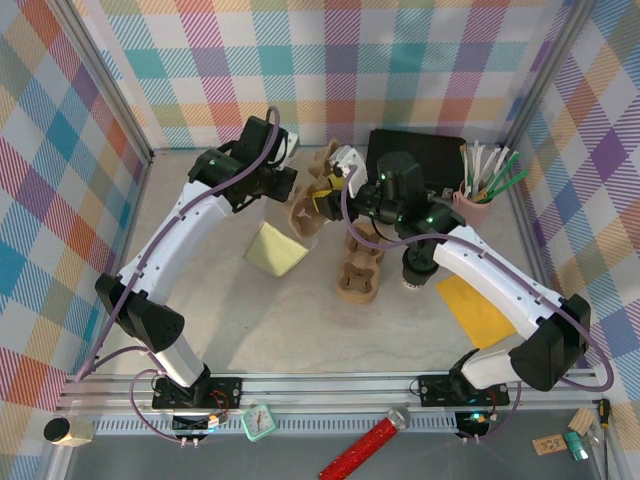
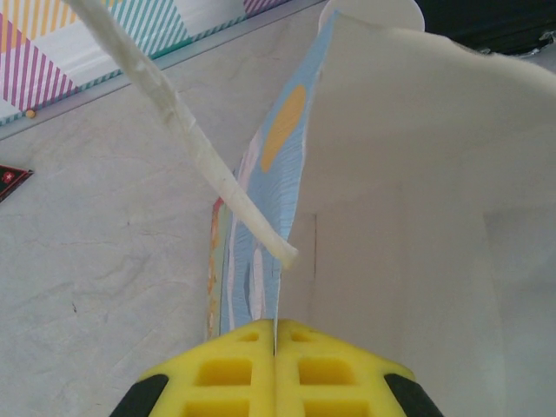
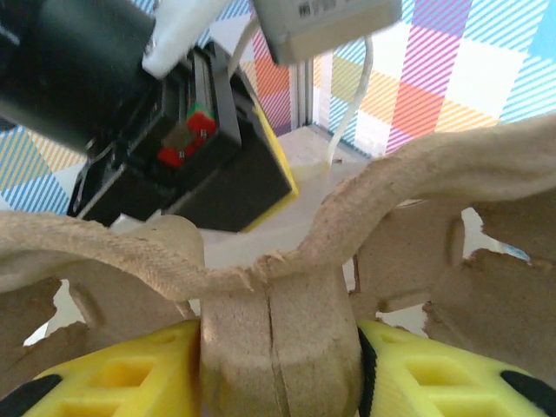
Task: Pack the takeout coffee
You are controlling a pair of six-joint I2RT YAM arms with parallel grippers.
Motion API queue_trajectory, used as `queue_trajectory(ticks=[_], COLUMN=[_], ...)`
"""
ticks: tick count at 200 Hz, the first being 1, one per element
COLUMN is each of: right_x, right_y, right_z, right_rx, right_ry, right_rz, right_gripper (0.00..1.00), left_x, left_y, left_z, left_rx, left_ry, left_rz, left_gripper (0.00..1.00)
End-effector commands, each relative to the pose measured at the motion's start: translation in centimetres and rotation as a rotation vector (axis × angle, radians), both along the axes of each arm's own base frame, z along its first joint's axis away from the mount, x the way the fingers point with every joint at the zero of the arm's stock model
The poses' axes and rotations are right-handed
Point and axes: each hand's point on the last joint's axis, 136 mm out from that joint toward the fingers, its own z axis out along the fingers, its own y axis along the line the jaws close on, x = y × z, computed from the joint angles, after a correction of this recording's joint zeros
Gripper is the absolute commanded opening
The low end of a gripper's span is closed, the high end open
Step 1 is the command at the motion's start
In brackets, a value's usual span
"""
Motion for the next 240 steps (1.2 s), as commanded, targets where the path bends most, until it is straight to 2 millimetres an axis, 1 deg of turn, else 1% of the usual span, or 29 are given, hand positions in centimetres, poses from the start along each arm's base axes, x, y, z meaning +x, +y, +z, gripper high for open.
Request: queue_trajectory(ticks=[1,48,67,116,139,163,187,224,240], right_x=[-1.0,-0.9,-0.8,-0.6,-0.7,-0.4,-0.2,0.3,0.7], right_y=[-0.4,-0.3,-0.2,-0.1,0.0,0.3,0.7,1.1,1.0], right_z=[1.7,-0.7,-1.9,-3.8,-4.7,-4.7,-4.5,-4.6,-4.2], right_rx=[0.049,-0.003,-0.057,-0.118,-0.143,-0.149,-0.138,-0.139,-0.143], right_ry=[-0.029,0.013,0.012,0.034,0.059,0.068,0.074,0.078,0.056], right_rz=[0.002,0.010,0.025,0.031,0.046,0.048,0.050,0.049,0.042], right_gripper=[0.47,0.46,0.46,0.45,0.45,0.46,0.46,0.45,0.45], left_x=[-0.5,-0.8,-1.1,-1.7,-1.9,-2.3,-2.7,-3.2,-3.4], left_y=[0.0,-0.8,-1.0,-1.2,-1.6,-2.5,-3.4,-3.9,-3.9], left_z=[1.4,2.0,2.2,2.4,2.7,2.5,1.9,1.6,1.4], left_rx=[-0.051,-0.105,-0.122,-0.147,-0.167,-0.176,-0.171,-0.180,-0.177], left_ry=[-0.024,-0.023,-0.022,-0.022,-0.022,-0.014,0.002,0.006,0.011], left_rz=[0.000,-0.025,-0.041,-0.055,-0.070,-0.093,-0.110,-0.127,-0.126], left_gripper=[0.00,0.00,0.00,0.00,0.00,0.00,0.00,0.00,0.00])
